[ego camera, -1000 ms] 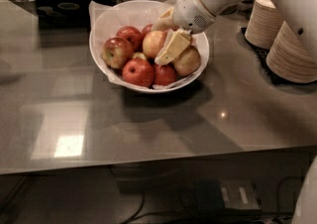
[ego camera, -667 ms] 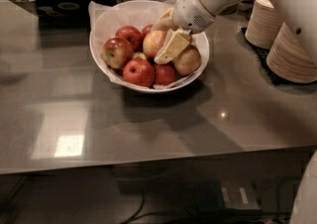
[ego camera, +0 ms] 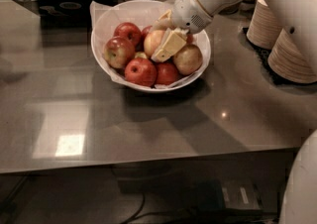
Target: Pick apple from white bowl
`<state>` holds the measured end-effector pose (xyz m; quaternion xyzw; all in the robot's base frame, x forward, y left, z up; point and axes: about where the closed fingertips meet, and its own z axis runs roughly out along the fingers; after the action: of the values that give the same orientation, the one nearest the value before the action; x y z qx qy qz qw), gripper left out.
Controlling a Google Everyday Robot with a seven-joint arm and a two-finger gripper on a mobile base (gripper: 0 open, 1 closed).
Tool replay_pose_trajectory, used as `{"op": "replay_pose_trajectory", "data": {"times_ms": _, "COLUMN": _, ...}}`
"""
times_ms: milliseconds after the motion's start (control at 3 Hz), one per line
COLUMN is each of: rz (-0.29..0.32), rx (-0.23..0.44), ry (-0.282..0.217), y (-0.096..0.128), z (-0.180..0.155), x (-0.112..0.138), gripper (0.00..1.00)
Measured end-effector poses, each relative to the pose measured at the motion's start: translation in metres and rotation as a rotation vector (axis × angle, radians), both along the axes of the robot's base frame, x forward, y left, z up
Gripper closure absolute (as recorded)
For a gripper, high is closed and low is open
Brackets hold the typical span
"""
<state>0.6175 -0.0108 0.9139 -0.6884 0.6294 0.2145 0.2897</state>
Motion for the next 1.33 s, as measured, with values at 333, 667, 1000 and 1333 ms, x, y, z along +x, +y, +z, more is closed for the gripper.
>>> {"op": "replay_pose_trajectory", "data": {"times_ms": 333, "rz": 0.000, "rx": 0.000, "ry": 0.000, "y": 0.0006, "z": 0.0029, "x": -0.0002, "gripper": 0.82}}
{"op": "replay_pose_trajectory", "data": {"times_ms": 667, "rz": 0.000, "rx": 0.000, "ry": 0.000, "y": 0.0006, "z": 0.0029, "x": -0.0002, "gripper": 1.00}}
{"op": "replay_pose_trajectory", "data": {"times_ms": 1000, "rz": 0.000, "rx": 0.000, "ry": 0.000, "y": 0.0006, "z": 0.0029, "x": -0.0002, "gripper": 1.00}}
{"op": "replay_pose_trajectory", "data": {"times_ms": 1333, "rz": -0.001, "rx": 0.000, "ry": -0.002, "y": 0.0004, "z": 0.0046, "x": -0.0006, "gripper": 1.00}}
